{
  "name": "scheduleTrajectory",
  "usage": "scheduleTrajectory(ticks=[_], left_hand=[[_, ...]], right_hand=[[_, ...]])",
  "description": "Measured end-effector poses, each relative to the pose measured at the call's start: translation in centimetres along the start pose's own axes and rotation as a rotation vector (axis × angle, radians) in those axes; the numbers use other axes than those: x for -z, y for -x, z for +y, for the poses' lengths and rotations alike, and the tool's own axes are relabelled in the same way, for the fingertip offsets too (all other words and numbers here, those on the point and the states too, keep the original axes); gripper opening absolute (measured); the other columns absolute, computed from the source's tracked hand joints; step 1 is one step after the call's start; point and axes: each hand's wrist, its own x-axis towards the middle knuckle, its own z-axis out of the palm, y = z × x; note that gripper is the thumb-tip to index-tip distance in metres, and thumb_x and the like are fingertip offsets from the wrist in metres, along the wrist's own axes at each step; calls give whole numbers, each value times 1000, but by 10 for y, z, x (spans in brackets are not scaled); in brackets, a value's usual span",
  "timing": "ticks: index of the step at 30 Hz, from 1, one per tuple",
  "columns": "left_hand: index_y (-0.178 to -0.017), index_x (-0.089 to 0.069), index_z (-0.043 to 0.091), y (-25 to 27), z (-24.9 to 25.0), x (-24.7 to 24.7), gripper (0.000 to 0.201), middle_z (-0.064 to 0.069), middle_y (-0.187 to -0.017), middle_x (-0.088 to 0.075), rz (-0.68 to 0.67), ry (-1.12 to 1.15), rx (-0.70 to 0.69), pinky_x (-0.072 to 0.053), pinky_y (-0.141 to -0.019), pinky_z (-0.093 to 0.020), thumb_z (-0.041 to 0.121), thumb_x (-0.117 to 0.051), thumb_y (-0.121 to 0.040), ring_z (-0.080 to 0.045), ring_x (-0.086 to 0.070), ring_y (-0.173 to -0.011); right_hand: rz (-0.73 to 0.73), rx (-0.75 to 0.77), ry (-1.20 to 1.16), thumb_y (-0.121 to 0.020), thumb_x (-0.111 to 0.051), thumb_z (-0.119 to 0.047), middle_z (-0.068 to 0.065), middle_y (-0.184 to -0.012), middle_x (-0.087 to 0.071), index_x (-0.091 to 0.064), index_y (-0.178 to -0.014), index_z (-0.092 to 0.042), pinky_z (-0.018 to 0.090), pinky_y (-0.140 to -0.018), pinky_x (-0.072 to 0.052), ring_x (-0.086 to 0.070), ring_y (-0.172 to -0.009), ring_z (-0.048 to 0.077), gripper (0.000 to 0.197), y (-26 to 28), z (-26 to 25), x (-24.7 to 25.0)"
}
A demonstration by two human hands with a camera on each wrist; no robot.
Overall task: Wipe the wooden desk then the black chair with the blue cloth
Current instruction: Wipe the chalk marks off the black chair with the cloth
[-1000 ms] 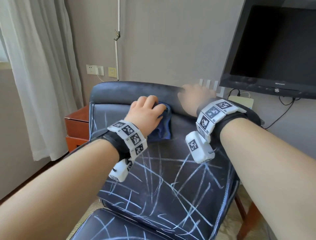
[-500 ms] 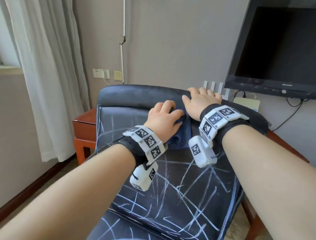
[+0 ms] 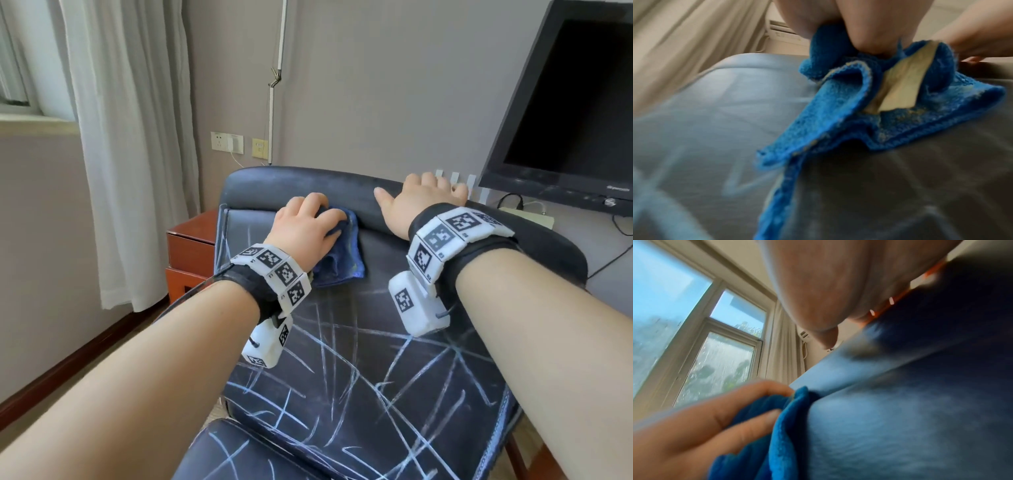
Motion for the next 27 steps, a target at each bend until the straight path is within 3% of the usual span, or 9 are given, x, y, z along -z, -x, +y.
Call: scheduleTrajectory(ticks=[3, 6, 10, 13, 17, 19, 21, 24, 27], left_hand=[[-92, -71, 14, 12, -37, 11, 36, -17, -92, -62, -57, -35, 111, -50, -64, -47, 33, -43, -78, -41, -59, -74], [-91, -71, 15, 18, -65, 17, 35, -16, -92, -62, -81, -83, 103, -50, -62, -45, 33, -44, -79, -40, -60, -74], [-98, -63, 19, 28, -93, 21, 27, -15, -98, -60, -34, -103, 94, -50, -67, -46, 33, -47, -82, -39, -58, -80], [-101, -64, 16, 48, -122, 31, 31, -18, -100, -59, 12, -127, 167, -49, -70, -51, 34, -46, -82, -43, -57, -84], [-112, -67, 16, 81, -165, 60, 26, -21, -114, -55, 16, -169, 399, -42, -87, -55, 20, -62, -87, -47, -50, -100], [-119, -63, 17, 100, -182, 72, 28, -17, -123, -50, -93, -235, 551, -34, -95, -47, 22, -56, -93, -42, -44, -110], [-122, -60, 18, 123, -193, 81, 29, -14, -125, -48, -182, -266, 721, -33, -96, -41, 26, -48, -96, -38, -41, -112], [-124, -59, 16, 143, -191, 99, 31, -17, -124, -47, 30, -109, 896, -34, -97, -40, 22, -50, -94, -39, -42, -113], [-126, -56, 14, 122, -182, 116, 34, -19, -127, -45, 180, 11, 793, -30, -101, -38, 18, -53, -92, -37, -41, -118]], right_hand=[[8, 24, -52, -93, -22, -60, 10, -136, -41, -37, -135, -13, 41, -108, -17, -32, -129, 28, 65, -7, -21, -5], [56, 58, -91, -92, -23, -63, 9, -136, -41, -36, -138, -16, 39, -108, -18, -32, -129, 28, 66, -12, -28, -12], [66, 113, -155, -91, -24, -64, 8, -139, -41, -35, -139, -20, 38, -108, -16, -31, -131, 27, 66, -18, -36, -15], [84, 135, -177, -91, -25, -63, 7, -139, -41, -36, -139, -21, 38, -109, -16, -31, -132, 27, 64, -21, -46, -16], [107, 139, -171, -90, -26, -64, 8, -138, -41, -37, -138, -21, 38, -109, -16, -31, -132, 27, 65, -22, -61, -19], [116, 129, -145, -89, -26, -66, 9, -138, -42, -36, -138, -20, 38, -108, -16, -31, -132, 27, 68, -20, -66, -18], [109, 112, -113, -88, -25, -67, 10, -137, -41, -35, -139, -19, 38, -107, -17, -32, -130, 28, 70, -19, -68, -18], [99, 112, -98, -87, -25, -68, 10, -137, -41, -33, -139, -19, 38, -106, -17, -32, -130, 28, 72, -19, -73, -18], [101, 141, -109, -86, -24, -69, 10, -137, -40, -33, -139, -19, 37, -106, -17, -32, -130, 28, 74, -20, -85, -17]])
